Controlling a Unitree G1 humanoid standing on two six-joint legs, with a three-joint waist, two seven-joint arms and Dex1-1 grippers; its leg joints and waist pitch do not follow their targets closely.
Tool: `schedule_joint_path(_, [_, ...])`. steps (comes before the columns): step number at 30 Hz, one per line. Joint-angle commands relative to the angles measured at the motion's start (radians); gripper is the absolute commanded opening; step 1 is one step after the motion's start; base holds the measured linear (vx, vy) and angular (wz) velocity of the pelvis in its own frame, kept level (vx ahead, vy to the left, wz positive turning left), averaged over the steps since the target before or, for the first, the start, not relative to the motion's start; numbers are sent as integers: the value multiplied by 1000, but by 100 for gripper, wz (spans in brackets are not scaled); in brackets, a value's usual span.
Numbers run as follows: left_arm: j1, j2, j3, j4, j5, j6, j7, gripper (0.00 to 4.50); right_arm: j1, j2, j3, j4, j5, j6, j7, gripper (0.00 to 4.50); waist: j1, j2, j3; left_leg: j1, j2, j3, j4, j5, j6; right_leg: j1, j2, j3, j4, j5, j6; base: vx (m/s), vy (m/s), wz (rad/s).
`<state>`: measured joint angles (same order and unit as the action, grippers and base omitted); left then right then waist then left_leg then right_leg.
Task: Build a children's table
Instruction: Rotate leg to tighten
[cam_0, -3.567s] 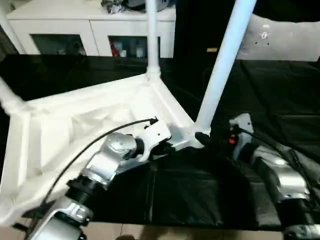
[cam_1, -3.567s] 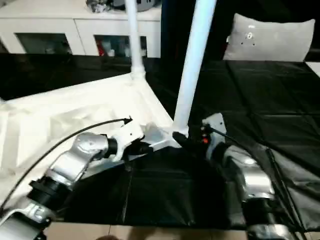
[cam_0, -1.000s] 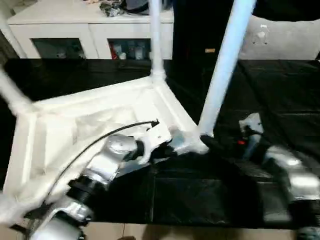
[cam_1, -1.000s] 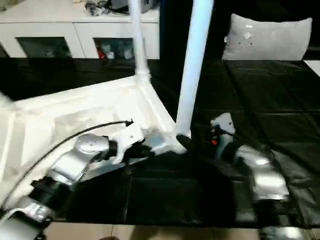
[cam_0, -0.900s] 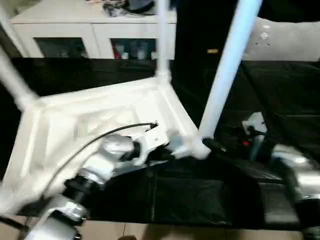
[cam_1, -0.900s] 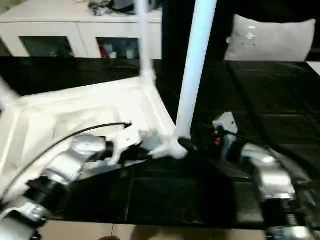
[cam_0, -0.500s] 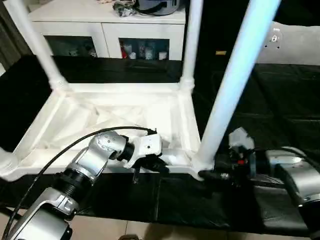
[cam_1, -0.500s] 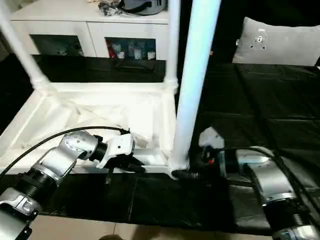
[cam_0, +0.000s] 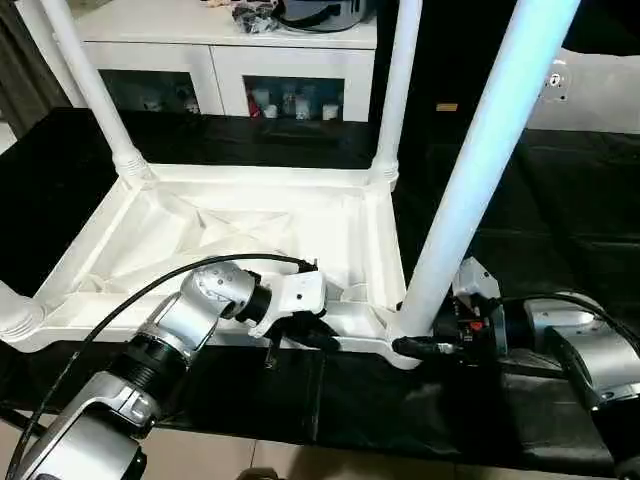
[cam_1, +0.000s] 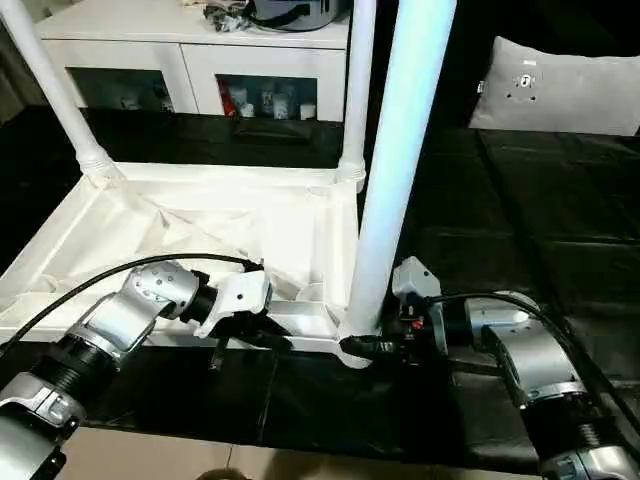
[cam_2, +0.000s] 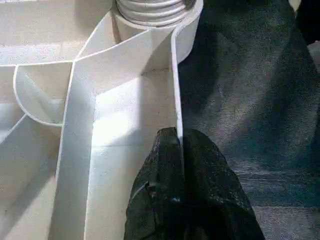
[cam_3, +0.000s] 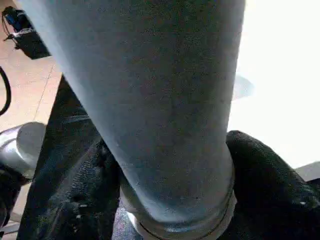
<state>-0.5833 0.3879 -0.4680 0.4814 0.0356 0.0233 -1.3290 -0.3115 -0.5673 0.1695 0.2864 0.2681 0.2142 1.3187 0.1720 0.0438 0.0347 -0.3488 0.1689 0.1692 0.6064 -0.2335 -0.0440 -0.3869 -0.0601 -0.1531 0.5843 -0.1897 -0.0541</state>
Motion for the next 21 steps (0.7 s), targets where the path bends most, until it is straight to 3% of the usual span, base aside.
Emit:
schedule_joint_path(1, [11, -8, -31, -1, 3, 25, -41, 0, 14, 3, 5, -32, 22, 45, -4, 285, -5, -15, -63, 0, 85, -28, -60, 8, 121, 57, -121, 81, -67, -216, -79, 0, 0, 0])
schedule_joint_path(2, [13, -11, -26, -5, -3, 36, -37, 0, 16, 5, 5, -36, 24, 58, -10, 285, -5, -16, -63, 0, 87, -28, -60, 11, 120, 58, -120, 82, -66, -210, -80, 0, 0, 0])
schedule_joint_path(3, [20, -21, -6, -22, -24, 77, -19, 0, 24, 14, 4, -47, 28, 101, -32, 279, -5, -9, -64, 0, 89, -30, -60, 15, 119, 57, -121, 82, -64, -199, -88, 0, 0, 0])
schedule_joint_path(5, [29, -33, 13, -48, -35, 139, 18, 0, 33, 40, 5, -46, 12, 122, -91, 273, -6, -12, -63, 0, 90, -31, -61, 11, 113, 57, -124, 82, -65, -197, -92, 0, 0, 0])
schedule_joint_path(6, [39, -59, 39, -74, -33, 209, 99, 0, 32, 104, -17, -33, 1, 143, -207, 273, -10, -13, -61, -1, 85, -28, -62, -1, 108, 57, -124, 81, -69, -216, -91, 0, 0, 0])
schedule_joint_path(7, [39, -59, 39, -74, -33, 209, 99, 0, 32, 104, -17, -33, 1, 143, -207, 270, -14, -11, -61, 1, 88, -28, -64, -9, 96, 57, -125, 83, -68, -223, -94, 0, 0, 0])
schedule_joint_path(9, [47, -97, 67, -83, -25, 254, 195, 0, 17, 177, -44, 0, -12, 147, -334, 269, -30, -14, -50, 8, 75, -26, -71, -90, 58, 56, -123, 74, -96, -374, -61, 0, 0, 0])
schedule_joint_path(10, [51, -140, 96, -95, -19, 312, 289, 0, -16, 263, -73, 63, -30, 150, -477, 269, -45, -13, -44, 13, 72, -26, -75, -125, 38, 53, -121, 67, -108, -445, -42, 0, 0, 0])
schedule_joint_path(12, [51, -158, 108, -100, -20, 344, 324, 0, -30, 293, -84, 87, -37, 152, -533, 269, -69, -17, -39, 20, 64, -30, -74, -179, 16, 58, -122, 51, -127, -550, 3, -32, 4, -5])
schedule_joint_path(13, [45, -185, 126, -97, -20, 379, 373, 0, -50, 323, -102, 125, -45, 150, -605, 269, -77, -14, -40, 24, 65, -30, -74, -187, 14, 57, -122, 49, -131, -552, 8, 0, 0, 0])
schedule_joint_path(14, [40, -206, 139, -97, -19, 407, 411, 0, -64, 345, -117, 148, -52, 154, -665, 269, -91, -20, -40, 17, 66, -33, -76, -191, 19, 61, -121, 47, -135, -541, 17, 0, 0, 0])
schedule_joint_path(15, [32, -231, 153, -91, -11, 430, 462, 0, -77, 366, -131, 173, -58, 157, -723, 269, -101, -13, -39, 23, 70, -35, -77, -212, 18, 56, -121, 46, -137, -533, 11, 0, 0, 0])
schedule_joint_path(16, [20, -278, 178, -85, 0, 468, 551, 0, -91, 399, -152, 202, -77, 148, -815, 269, -105, -14, -39, 25, 68, -35, -75, -220, 21, 56, -120, 45, -139, -532, 12, 0, 0, 0])
schedule_joint_path(17, [20, -279, 178, -84, 0, 468, 552, 0, -91, 399, -152, 202, -77, 148, -816, 269, -112, -13, -42, 26, 70, -35, -77, -213, 22, 57, -122, 49, -137, -499, -3, 0, 0, 0])
schedule_joint_path(20, [24, -314, 165, -99, 22, 465, 597, 0, -81, 413, -148, 192, -89, 121, -809, 304, -109, -17, -48, 13, 74, -34, -80, -151, 53, 62, -125, 64, -120, -400, -34, 0, 0, 0])
schedule_joint_path(21, [35, -310, 145, -115, 32, 466, 577, 0, -73, 419, -158, 182, -91, 106, -808, 338, -107, -17, -49, 12, 75, -32, -79, -134, 62, 61, -127, 70, -116, -374, -49, 0, 0, 0])
